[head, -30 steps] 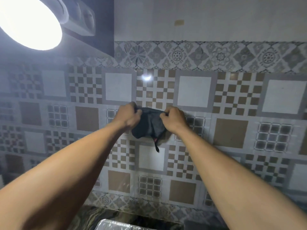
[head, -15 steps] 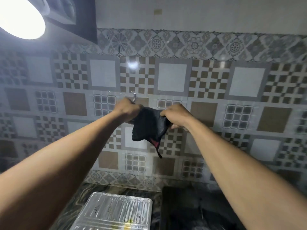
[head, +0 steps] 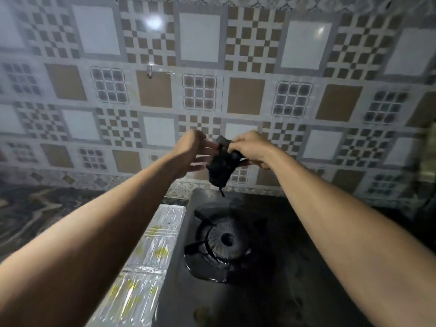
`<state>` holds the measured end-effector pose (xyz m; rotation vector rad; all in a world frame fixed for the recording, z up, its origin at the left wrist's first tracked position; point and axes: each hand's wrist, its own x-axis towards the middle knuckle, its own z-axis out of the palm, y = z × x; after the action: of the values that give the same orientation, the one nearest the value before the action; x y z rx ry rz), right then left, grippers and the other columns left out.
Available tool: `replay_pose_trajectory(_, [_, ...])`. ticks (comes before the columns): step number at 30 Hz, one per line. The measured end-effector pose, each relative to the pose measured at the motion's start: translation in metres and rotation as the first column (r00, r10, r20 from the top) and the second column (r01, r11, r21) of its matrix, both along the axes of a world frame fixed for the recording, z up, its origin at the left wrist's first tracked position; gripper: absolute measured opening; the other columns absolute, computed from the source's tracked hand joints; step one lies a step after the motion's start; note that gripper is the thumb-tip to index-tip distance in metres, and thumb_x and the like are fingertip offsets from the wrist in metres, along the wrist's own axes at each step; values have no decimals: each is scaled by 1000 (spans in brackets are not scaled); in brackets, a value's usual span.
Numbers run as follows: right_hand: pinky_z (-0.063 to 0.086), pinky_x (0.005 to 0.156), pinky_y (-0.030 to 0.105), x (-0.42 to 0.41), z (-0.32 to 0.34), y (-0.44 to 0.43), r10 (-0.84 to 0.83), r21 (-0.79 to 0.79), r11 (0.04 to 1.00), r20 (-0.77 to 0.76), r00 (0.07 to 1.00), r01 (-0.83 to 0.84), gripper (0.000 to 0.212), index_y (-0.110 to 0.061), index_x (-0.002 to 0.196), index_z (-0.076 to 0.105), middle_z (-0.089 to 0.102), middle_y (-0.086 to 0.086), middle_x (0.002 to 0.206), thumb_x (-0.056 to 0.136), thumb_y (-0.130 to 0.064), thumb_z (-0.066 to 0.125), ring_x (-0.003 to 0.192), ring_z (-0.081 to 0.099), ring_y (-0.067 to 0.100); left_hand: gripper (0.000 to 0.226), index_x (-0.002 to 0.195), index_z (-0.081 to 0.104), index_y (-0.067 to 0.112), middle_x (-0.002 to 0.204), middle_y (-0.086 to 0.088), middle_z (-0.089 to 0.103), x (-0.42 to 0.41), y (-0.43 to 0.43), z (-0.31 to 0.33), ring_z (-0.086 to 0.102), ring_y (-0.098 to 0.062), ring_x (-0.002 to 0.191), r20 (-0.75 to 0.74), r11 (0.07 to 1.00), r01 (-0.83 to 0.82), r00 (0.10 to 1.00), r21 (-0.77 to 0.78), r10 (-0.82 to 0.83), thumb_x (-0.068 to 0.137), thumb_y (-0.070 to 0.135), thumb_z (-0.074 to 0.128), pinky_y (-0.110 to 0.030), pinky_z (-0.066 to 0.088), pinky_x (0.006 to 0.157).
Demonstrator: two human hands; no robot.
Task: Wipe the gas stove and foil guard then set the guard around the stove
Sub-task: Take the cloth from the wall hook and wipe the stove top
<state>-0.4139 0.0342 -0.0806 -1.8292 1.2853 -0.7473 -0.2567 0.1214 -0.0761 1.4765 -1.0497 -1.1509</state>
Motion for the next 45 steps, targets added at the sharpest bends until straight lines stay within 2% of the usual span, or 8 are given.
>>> replay_pose_trajectory(3, [60, 68, 35, -16, -22, -1, -10, -42, 999, -138, 990, 5, 24, 13, 101, 64, 65, 31, 106, 83, -4, 64, 85, 65, 29, 39, 89, 71, 7, 91, -14, 74, -24, 8, -58, 66, -31, 86, 351, 976, -90, 923, -199, 157, 91, 31, 40, -39, 52, 78])
replay_pose_trajectory(7, [53, 80, 38, -17, -45, -6, 51, -106, 991, -248, 967, -79, 24, -4, 104, 71, 67, 15, 107, 85, 4, 59, 98, 61, 26, 63, 134, 56, 20, 134, -13, 61, -51, 35, -139, 50, -30, 128, 867, 963, 199, 495, -184, 63, 93, 57, 27, -43, 41, 104])
replay_pose_trajectory(14, [45, 88, 29, 7, -80, -27, 126, -311, 926, -276, 953, -213, 43, -21, 101, 74, 70, 2, 112, 83, 7, 46, 104, 58, 16, 78, 155, 4, 41, 166, -5, -3, -64, 44, -191, -14, -31, 150, 945, 951, 258, 233, 169, -231, 87, 77, 12, -60, -9, 117])
replay_pose_trajectory(20, [51, 90, 29, 3, -120, -38, 361, -82, 866, -578, 731, -493, 44, -20, 95, 78, 74, -2, 103, 77, 8, 49, 98, 66, 12, 73, 155, 4, 40, 165, -7, 2, -64, 44, -194, -15, -31, 150, 957, 953, 239, 173, 187, -231, 90, 72, 7, -60, -9, 117])
replay_pose_trajectory(27, [38, 106, 34, 33, -129, -55, 359, -44, 877, -602, 714, -479, 43, -15, 137, 54, 55, 7, 142, 96, -27, 57, 129, 50, 25, 70, 157, 8, 32, 166, -6, 4, -65, 45, -194, -14, -31, 150, 965, 961, 233, 178, 147, -190, 95, 64, 9, -57, -5, 118])
replay_pose_trajectory(30, [33, 110, 34, 46, -141, -61, 418, 44, 834, -701, 578, -550, 50, -16, 147, 42, 45, 8, 151, 99, -15, 51, 137, 42, 28, 70, 158, 8, 29, 166, -4, 8, -64, 47, -192, -12, -32, 151, 966, 961, 244, 187, 132, -180, 96, 61, 12, -56, -5, 119])
replay_pose_trajectory(35, [31, 112, 32, 58, -148, -77, 503, 15, 797, -568, 651, -603, 51, -14, 141, 48, 49, 5, 147, 92, -11, 63, 135, 45, 22, 75, 158, 8, 14, 165, -6, 11, -65, 48, -190, -12, -30, 151, 964, 969, 217, 207, 120, -166, 98, 58, 16, -51, -5, 121])
replay_pose_trajectory(45, [3, 121, 33, 19, -156, -97, 593, 156, 625, -732, 335, -765, 54, -21, 154, 25, 6, 2, 164, 104, -12, 42, 151, 6, 18, 73, 158, 6, 15, 165, -9, 6, -65, 46, -192, -19, -31, 149, 969, 963, 200, 133, 181, -210, 98, 56, 8, -51, -5, 121])
